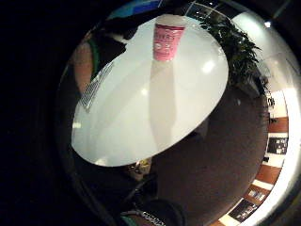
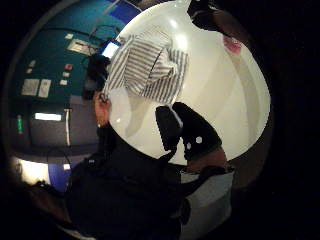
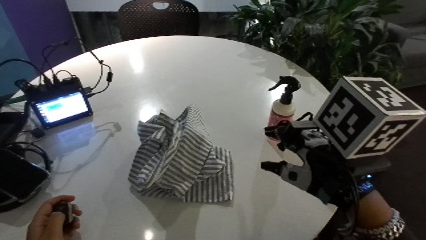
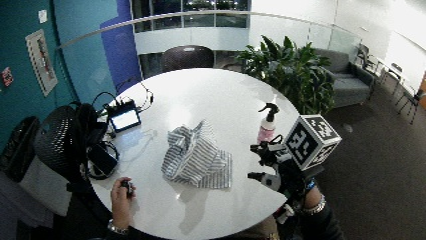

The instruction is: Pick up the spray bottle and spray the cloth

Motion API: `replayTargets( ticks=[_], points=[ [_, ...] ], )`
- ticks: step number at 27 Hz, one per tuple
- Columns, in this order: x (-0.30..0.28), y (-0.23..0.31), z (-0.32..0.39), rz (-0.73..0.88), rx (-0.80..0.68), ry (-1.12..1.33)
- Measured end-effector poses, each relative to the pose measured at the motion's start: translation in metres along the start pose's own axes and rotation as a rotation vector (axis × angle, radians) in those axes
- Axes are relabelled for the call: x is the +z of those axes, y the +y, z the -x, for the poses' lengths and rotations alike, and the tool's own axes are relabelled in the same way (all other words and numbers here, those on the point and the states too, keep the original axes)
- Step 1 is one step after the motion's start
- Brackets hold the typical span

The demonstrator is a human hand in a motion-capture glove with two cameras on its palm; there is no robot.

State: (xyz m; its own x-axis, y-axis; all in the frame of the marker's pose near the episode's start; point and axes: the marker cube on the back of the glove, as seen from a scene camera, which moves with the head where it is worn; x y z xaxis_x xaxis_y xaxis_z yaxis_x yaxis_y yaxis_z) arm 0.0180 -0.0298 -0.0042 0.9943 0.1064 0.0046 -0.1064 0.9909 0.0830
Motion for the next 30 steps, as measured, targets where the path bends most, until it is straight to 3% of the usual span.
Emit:
replayTargets(
  ticks=[8, 15, 19, 30],
  points=[
    [-0.006, -0.038, -0.025, -0.127, 0.227, 0.122],
    [-0.014, -0.073, -0.044, -0.395, 0.444, 0.080],
    [-0.011, -0.090, -0.047, -0.493, 0.488, -0.019],
    [0.011, -0.100, -0.053, -0.566, 0.513, -0.154]
  ],
)
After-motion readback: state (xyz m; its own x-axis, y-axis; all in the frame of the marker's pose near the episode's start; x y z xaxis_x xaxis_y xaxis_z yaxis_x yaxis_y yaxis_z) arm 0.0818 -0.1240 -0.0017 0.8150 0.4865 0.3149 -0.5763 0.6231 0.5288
